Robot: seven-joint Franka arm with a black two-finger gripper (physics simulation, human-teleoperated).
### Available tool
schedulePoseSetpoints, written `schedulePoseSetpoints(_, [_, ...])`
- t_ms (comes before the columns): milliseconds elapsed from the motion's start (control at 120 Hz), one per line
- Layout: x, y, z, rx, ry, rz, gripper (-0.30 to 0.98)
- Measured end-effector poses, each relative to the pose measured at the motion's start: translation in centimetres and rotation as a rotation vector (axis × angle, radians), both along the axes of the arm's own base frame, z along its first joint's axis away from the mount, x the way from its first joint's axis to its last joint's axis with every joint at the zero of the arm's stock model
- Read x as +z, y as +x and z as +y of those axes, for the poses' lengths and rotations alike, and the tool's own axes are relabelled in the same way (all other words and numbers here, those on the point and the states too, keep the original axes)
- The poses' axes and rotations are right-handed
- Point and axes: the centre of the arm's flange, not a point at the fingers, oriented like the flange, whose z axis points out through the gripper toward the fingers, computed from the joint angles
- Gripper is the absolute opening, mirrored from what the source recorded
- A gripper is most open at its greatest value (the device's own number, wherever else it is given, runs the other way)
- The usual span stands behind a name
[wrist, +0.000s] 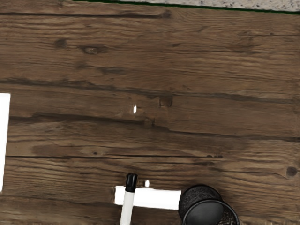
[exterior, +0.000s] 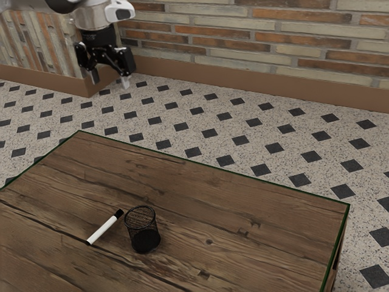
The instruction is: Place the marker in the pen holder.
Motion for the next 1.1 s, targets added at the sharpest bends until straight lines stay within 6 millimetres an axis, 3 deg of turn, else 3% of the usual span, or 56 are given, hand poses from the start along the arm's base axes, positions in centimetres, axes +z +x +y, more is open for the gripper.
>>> schedulePoseSetpoints(183, [0.5, -0.6, -0.2, 0.015, 0.003, 0.008, 0.69])
schedulePoseSetpoints(233, [-0.6, -2.3, 0.2, 0.025, 0.004, 0.030, 0.69])
schedulePoseSetpoints(300, [-3.5, -5.3, 0.8, 0.040, 0.010, 0.074, 0.69])
schedulePoseSetpoints(408, [-11.5, -8.4, 1.1, 0.050, 0.022, 0.169, 0.69])
schedulePoseSetpoints(475, [-16.7, -9.6, 2.0, 0.062, 0.036, 0.217, 0.69])
schedulePoseSetpoints(608, [-23.3, -10.5, 2.1, 0.062, 0.046, 0.233, 0.69])
schedulePoseSetpoints(700, [-26.2, -10.7, 2.0, 0.038, 0.045, 0.201, 0.69])
schedulePoseSetpoints(800, [-29.7, -12.3, 2.5, 0.019, 0.035, 0.185, 0.69])
schedulePoseSetpoints(900, [-31.3, -13.6, 3.0, 0.005, 0.026, 0.156, 0.69])
schedulePoseSetpoints(1100, [-34.2, -13.2, 2.9, -0.044, 0.025, 0.124, 0.69])
